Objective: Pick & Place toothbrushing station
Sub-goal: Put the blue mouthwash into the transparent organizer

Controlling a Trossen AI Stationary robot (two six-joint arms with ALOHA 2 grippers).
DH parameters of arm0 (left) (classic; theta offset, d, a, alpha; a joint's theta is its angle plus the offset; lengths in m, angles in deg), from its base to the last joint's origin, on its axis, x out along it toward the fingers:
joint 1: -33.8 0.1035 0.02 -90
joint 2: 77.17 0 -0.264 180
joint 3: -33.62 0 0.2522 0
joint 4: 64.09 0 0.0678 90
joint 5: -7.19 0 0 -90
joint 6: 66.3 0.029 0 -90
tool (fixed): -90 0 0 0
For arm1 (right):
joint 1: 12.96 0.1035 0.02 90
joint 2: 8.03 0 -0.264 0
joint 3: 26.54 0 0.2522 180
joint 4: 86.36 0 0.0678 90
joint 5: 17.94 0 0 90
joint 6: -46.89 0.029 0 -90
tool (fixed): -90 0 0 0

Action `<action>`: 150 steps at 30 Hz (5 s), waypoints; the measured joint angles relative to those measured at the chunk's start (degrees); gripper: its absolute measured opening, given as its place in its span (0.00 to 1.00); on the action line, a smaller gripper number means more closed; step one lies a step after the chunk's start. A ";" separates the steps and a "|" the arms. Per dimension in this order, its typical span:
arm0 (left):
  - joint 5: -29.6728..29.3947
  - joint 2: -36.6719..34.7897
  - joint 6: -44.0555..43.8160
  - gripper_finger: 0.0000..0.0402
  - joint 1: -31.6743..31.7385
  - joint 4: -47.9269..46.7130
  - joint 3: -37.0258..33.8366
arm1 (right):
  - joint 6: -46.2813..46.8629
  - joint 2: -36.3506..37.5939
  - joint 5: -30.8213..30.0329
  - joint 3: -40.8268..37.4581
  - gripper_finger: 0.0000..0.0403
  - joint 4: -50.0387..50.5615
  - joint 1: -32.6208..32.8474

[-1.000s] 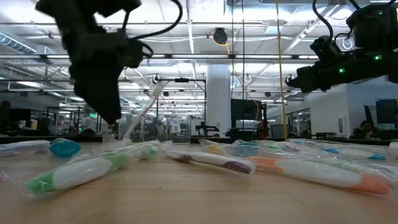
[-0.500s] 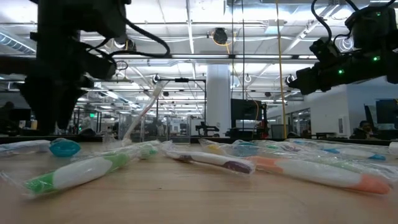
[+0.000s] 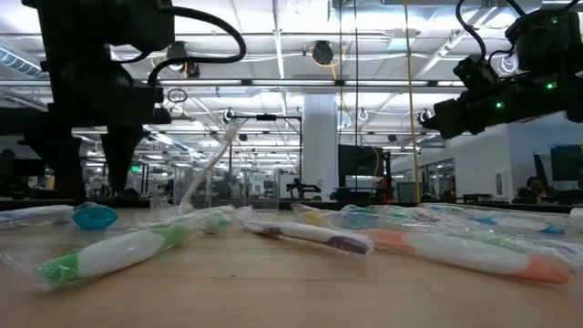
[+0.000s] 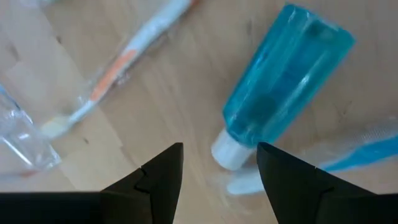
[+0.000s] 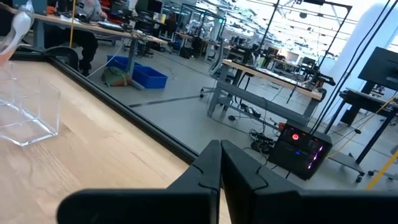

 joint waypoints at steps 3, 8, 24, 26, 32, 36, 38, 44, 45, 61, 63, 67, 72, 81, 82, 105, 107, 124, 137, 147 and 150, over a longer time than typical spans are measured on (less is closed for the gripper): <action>0.83 2.49 1.19 0.53 0.86 -0.04 -0.01 | 0.00 -0.01 0.01 0.00 0.00 0.01 0.00; 1.25 7.42 5.08 0.53 1.49 1.17 0.31 | -0.01 -0.01 -0.01 0.01 0.00 -0.01 0.00; 2.50 8.85 -12.87 0.53 2.91 -8.21 13.01 | 1.80 0.01 0.01 0.00 0.00 0.84 0.02; 2.11 8.82 -13.85 0.53 3.06 -11.57 15.94 | 1.86 -0.01 0.01 0.01 0.00 1.33 0.02; 0.92 8.80 -35.29 0.53 5.00 -12.26 20.65 | 1.50 0.00 0.01 0.01 0.00 1.28 0.02; 5.81 8.91 -57.01 0.53 6.63 -5.52 19.72 | 1.46 -0.01 0.01 0.01 0.00 1.29 0.02; 8.90 9.44 -61.97 0.53 6.86 -3.78 18.69 | 1.51 -0.01 0.01 0.01 0.00 1.30 0.02; 10.16 10.60 -69.04 0.53 6.63 -1.10 15.42 | 1.49 0.01 0.00 0.00 0.00 1.30 0.02; 10.02 10.82 -69.51 0.53 6.73 -0.47 15.30 | 1.49 0.00 -0.02 0.01 0.00 1.36 0.02; 11.62 19.00 -68.86 0.53 6.78 3.01 15.48 | 1.46 -0.04 -0.01 -0.01 0.00 1.28 0.02; 12.37 19.46 -67.91 0.53 6.78 3.06 15.42 | 1.49 0.03 -0.03 0.00 0.00 1.22 0.02; 12.71 19.58 -67.21 0.47 6.80 3.58 15.39 | 1.48 0.00 -0.01 0.00 0.00 1.26 0.02; 13.07 19.66 -67.24 0.31 7.17 4.97 15.37 | 1.49 -0.01 -0.01 0.01 0.00 1.26 0.02; 12.44 15.96 -63.44 0.23 8.67 4.72 16.21 | 1.49 -0.01 0.01 -0.01 0.00 1.28 0.02; 11.94 14.50 -62.99 0.24 8.88 4.73 16.58 | 1.49 0.00 -0.01 0.01 0.00 1.26 0.02; -46.92 1.54 -29.75 0.26 15.32 46.89 17.20 | 1.46 -0.01 -0.01 0.01 0.00 1.26 0.02; -50.60 3.98 -29.71 0.26 17.41 47.88 17.20 | 1.47 0.01 0.01 0.00 0.00 1.24 0.02; -63.97 23.15 -48.12 0.25 22.65 48.64 17.31 | 1.29 0.01 -0.03 0.01 0.00 0.91 0.02; -71.92 18.07 -42.53 0.25 18.90 48.57 17.16 | 1.74 -0.01 0.01 0.01 0.00 1.73 0.02; -69.36 18.78 -53.80 0.25 19.86 36.49 17.18 | 4.33 0.01 0.03 -0.01 0.00 2.27 0.02; -67.63 18.72 -64.03 0.25 20.71 28.82 17.18 | 4.30 -0.01 0.03 0.00 0.00 2.31 0.02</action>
